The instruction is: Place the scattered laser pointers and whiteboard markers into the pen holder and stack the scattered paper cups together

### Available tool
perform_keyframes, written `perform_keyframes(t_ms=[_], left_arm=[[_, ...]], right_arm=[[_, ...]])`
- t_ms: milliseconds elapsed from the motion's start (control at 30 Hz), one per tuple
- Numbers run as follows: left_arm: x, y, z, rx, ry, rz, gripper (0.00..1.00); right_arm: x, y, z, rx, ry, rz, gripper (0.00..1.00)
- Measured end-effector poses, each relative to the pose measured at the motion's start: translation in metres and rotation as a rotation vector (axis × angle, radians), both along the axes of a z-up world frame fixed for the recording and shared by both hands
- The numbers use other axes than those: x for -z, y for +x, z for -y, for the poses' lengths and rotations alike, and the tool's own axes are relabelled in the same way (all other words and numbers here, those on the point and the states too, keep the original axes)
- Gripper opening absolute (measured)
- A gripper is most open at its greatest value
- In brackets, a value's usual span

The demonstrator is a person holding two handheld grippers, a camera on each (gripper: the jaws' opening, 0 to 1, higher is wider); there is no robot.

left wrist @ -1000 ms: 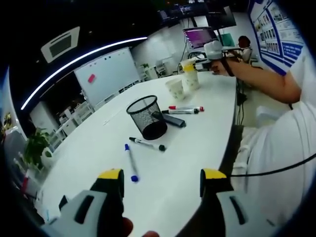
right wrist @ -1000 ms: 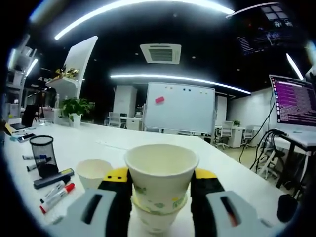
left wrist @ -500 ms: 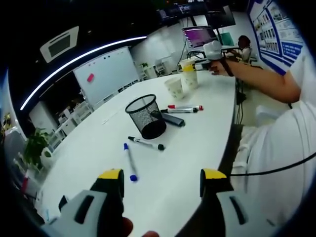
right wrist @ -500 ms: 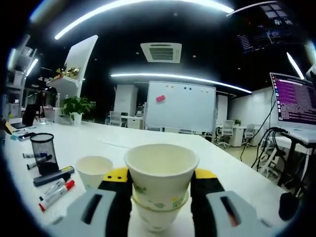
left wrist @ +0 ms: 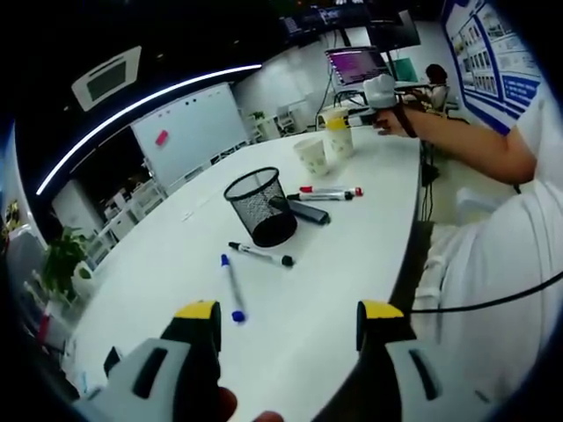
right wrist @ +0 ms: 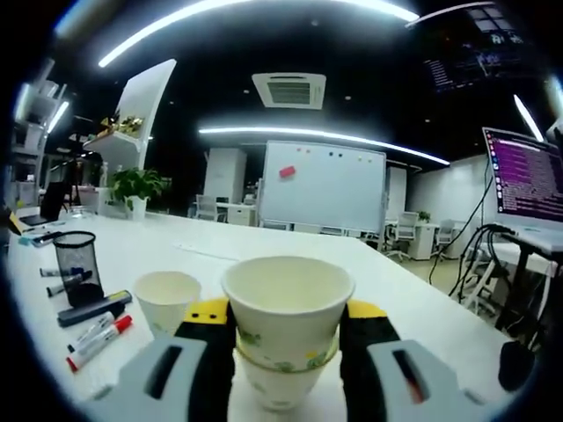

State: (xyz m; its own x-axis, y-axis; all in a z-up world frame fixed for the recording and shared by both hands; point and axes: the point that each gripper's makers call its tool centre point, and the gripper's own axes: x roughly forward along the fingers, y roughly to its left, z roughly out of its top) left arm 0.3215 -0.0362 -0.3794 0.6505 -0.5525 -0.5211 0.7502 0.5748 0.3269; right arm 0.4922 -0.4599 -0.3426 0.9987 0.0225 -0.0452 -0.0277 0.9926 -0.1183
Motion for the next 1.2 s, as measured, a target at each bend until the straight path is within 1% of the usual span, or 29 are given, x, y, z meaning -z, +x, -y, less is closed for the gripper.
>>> perform_keyframes(t_ms=[167, 467, 667, 967, 1067, 1200], left_arm=[[-0.002, -0.001, 0.0, 0.001, -0.002, 0.001, 0.63], [0.0, 0.0, 0.0, 0.001, 0.0, -0.001, 0.63], [-0.001, 0.001, 0.0, -0.002, -0.005, 0.0, 0.63], [0.0, 0.001, -0.001, 0.001, 0.001, -0.001, 0.63], [0.002, 0.001, -0.001, 0.001, -0.003, -0.007, 0.63], [0.001, 0.001, -0.001, -0.004, -0.002, -0.007, 0.63]], right_arm=[[0.003, 0.002, 0.001, -0.003, 0.001, -0.007, 0.47], [0.004, 0.006, 0.005, -0.003, 0.003, -0.008, 0.47], [0.004, 0.008, 0.009, 0.007, 0.013, 0.002, 0.47], [0.004, 0.004, 0.006, 0.005, 0.02, 0.001, 0.47], [0.005, 0.003, 0.005, 0.009, 0.033, -0.001, 0.48], [0.006, 0.005, 0.006, 0.007, 0.034, 0.0, 0.48]])
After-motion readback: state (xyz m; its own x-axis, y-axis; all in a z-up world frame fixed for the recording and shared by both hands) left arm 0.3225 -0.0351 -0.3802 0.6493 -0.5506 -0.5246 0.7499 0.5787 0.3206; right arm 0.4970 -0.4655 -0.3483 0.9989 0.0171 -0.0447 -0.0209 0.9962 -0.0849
